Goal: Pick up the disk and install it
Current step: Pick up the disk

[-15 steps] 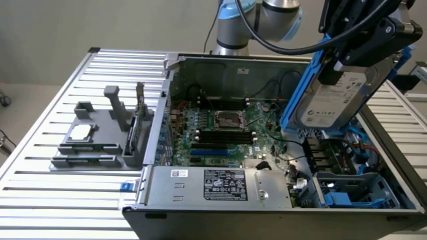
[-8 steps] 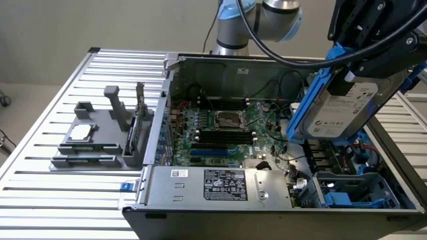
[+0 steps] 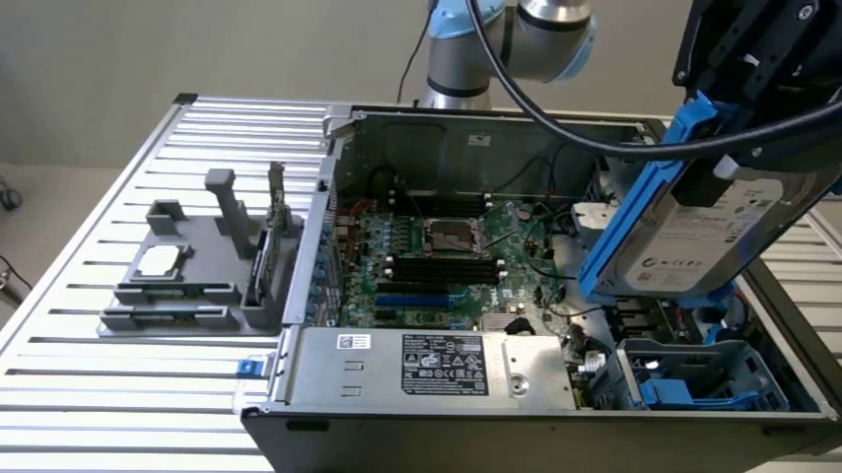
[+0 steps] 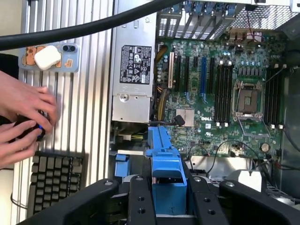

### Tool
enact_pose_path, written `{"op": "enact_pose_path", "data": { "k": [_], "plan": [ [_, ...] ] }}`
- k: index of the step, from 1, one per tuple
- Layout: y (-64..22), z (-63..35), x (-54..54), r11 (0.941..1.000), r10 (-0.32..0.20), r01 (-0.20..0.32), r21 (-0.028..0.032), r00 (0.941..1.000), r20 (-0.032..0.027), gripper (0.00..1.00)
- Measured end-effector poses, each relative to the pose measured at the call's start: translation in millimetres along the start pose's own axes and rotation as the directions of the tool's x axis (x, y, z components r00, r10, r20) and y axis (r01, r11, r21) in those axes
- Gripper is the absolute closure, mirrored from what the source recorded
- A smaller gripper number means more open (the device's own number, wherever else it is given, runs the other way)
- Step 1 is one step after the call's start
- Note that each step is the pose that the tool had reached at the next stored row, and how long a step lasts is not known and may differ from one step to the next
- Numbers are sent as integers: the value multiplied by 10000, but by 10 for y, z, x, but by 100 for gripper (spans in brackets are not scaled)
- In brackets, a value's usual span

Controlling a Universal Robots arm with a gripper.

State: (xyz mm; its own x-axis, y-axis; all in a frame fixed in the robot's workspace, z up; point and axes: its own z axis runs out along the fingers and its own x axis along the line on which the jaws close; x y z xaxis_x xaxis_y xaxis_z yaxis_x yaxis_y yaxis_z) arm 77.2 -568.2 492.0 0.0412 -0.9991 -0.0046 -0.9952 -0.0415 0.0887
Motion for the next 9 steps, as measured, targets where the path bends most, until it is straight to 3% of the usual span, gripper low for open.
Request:
{"op": "enact_pose_path", "data": {
  "k": [9],
  "plan": [
    [-178,-16,111,10000,0,0,0,10000,1,67]
  ]
}}
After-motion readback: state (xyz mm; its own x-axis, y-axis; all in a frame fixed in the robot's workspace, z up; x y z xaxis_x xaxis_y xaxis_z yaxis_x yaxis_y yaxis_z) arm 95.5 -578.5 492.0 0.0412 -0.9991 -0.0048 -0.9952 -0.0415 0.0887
